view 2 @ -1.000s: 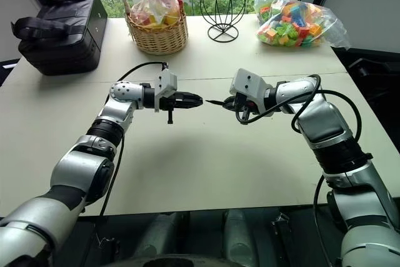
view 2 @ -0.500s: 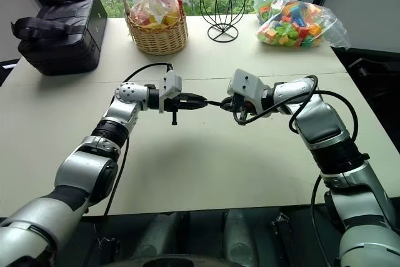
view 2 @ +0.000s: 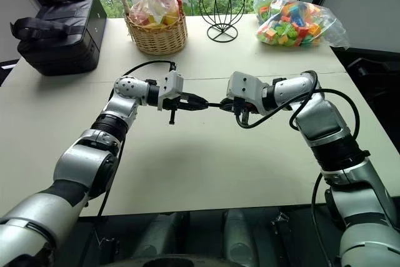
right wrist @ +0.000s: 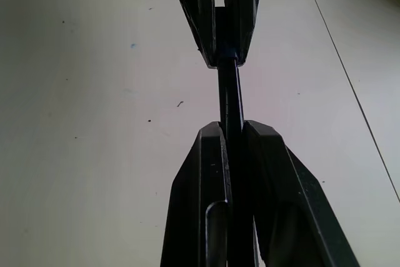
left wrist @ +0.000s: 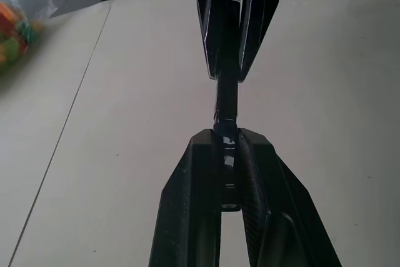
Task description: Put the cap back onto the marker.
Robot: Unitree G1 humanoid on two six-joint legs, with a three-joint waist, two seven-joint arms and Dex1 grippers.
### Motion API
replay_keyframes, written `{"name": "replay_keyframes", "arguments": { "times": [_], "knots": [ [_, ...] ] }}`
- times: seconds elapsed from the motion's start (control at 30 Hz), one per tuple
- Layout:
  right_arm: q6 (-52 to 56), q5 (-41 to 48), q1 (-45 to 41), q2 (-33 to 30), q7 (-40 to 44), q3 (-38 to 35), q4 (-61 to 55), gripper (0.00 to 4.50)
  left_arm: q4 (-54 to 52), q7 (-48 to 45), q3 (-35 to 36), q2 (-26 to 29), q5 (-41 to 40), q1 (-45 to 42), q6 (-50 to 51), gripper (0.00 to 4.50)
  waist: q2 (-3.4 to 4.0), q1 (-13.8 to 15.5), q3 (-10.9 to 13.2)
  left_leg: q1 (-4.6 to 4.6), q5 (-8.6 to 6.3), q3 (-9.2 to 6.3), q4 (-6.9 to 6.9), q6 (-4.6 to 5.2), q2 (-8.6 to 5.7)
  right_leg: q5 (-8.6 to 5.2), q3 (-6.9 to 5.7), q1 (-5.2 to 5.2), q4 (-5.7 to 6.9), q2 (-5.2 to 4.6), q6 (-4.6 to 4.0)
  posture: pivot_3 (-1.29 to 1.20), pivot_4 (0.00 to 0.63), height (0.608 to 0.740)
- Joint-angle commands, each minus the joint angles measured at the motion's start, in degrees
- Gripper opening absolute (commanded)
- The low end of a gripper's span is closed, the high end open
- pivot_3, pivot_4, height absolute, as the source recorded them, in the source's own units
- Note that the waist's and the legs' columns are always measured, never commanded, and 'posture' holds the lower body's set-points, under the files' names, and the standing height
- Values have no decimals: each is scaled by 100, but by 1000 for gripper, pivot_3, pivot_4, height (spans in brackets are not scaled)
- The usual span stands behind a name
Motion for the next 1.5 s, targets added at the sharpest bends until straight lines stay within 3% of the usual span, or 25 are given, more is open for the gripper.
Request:
{"name": "replay_keyframes", "arguments": {
  "times": [0.03,0.43,0.87,1.5],
  "knots": [
    [-283,-47,-379,259,-90,-12,-21,0,-301,-291,-138,-333,-100,-259,-153,29,0,1,0,0,0,0,1,0,0,0,0,0,0,0,0,0,150,740],
    [440,-45,-471,739,-141,-53,-96,0,-172,382,-300,-602,376,-298,-247,29,0,6,0,0,0,-2,3,0,-1,0,0,0,5,0,0,0,150,740],
    [-438,-711,-936,1071,-193,248,441,0,-369,-73,-497,-638,522,-236,-332,29,0,-3,0,0,0,-1,3,0,-1,0,0,-2,8,1,0,0,150,740],
    [-103,-839,-1273,1206,-21,175,642,0,152,198,-823,-431,1636,-409,-273,29,0,-9,0,1,0,-1,5,0,-3,0,0,-6,24,1,0,0,150,740]
  ]
}}
